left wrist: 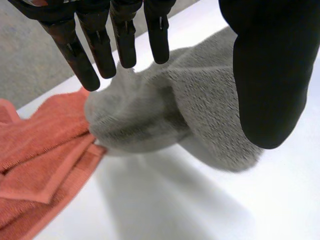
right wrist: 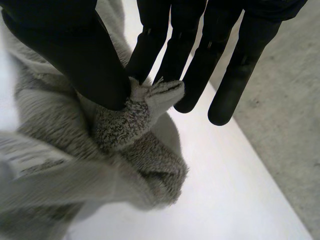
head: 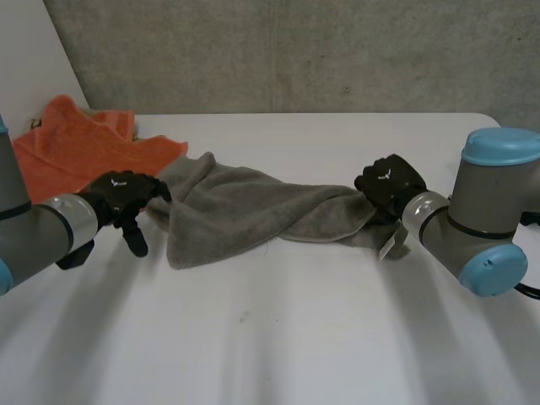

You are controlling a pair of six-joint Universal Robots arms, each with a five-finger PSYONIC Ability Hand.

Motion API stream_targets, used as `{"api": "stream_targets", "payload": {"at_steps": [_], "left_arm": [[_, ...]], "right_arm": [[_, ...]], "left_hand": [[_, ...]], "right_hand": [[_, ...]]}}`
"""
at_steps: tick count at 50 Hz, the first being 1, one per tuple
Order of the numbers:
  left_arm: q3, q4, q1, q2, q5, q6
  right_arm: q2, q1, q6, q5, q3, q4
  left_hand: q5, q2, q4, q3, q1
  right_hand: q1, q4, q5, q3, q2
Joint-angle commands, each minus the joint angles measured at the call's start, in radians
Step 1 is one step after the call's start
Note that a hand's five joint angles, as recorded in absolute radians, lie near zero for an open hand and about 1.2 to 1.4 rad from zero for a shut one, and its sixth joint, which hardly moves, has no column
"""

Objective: Fold the laundry.

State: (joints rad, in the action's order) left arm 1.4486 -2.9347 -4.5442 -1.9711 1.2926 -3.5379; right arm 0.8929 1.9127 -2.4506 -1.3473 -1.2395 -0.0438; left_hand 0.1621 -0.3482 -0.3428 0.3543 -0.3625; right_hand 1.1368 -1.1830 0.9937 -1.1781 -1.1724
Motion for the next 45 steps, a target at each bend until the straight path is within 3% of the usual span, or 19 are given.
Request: {"api": "stream_targets", "payload": {"at_steps": [1,10,16,20,29,36,45], "left_arm": [[0.076,-0.029,-0.001,-0.012,0.002,-0.016],[0.082,-0.058,0.010,-0.069,-0.004,-0.012],[0.050,-0.092,0.050,-0.121,-0.007,0.007],[-0.002,-0.106,0.073,-0.172,0.000,0.013],[-0.197,-0.080,0.143,-0.298,0.071,0.005],[-0.407,-0.026,0.191,-0.420,0.191,-0.004],[-0.642,0.071,0.226,-0.568,0.241,-0.042]], "right_arm": [[0.072,0.014,-0.034,0.007,0.017,-0.021],[0.250,0.046,-0.116,0.007,-0.004,0.021],[0.336,0.065,-0.186,0.000,-0.026,0.055],[0.347,0.069,-0.211,-0.012,-0.041,0.056],[0.299,0.048,-0.212,-0.038,-0.066,0.059],[0.271,0.020,-0.211,-0.038,-0.081,0.062],[0.265,-0.001,-0.211,-0.035,-0.110,0.055]], "left_hand": [[0.032,-0.021,-0.026,0.015,-0.006],[0.370,-0.358,-0.364,0.352,-0.344],[0.291,-0.280,-0.285,0.274,-0.266],[0.109,-0.098,-0.103,0.091,-0.083],[0.035,-0.024,-0.029,0.018,-0.009],[0.120,-0.109,-0.114,0.103,-0.094],[0.349,-0.338,-0.343,0.332,-0.324]], "right_hand": [[0.259,-0.213,0.228,-0.218,-0.224],[0.259,-0.213,0.228,-0.218,-0.224],[0.259,-0.213,0.228,-0.218,-0.224],[0.259,-0.213,0.228,-0.218,-0.224],[0.259,-0.213,0.228,-0.218,-0.224],[0.259,-0.213,0.228,-0.218,-0.224],[0.259,-0.213,0.228,-0.218,-0.224]]}}
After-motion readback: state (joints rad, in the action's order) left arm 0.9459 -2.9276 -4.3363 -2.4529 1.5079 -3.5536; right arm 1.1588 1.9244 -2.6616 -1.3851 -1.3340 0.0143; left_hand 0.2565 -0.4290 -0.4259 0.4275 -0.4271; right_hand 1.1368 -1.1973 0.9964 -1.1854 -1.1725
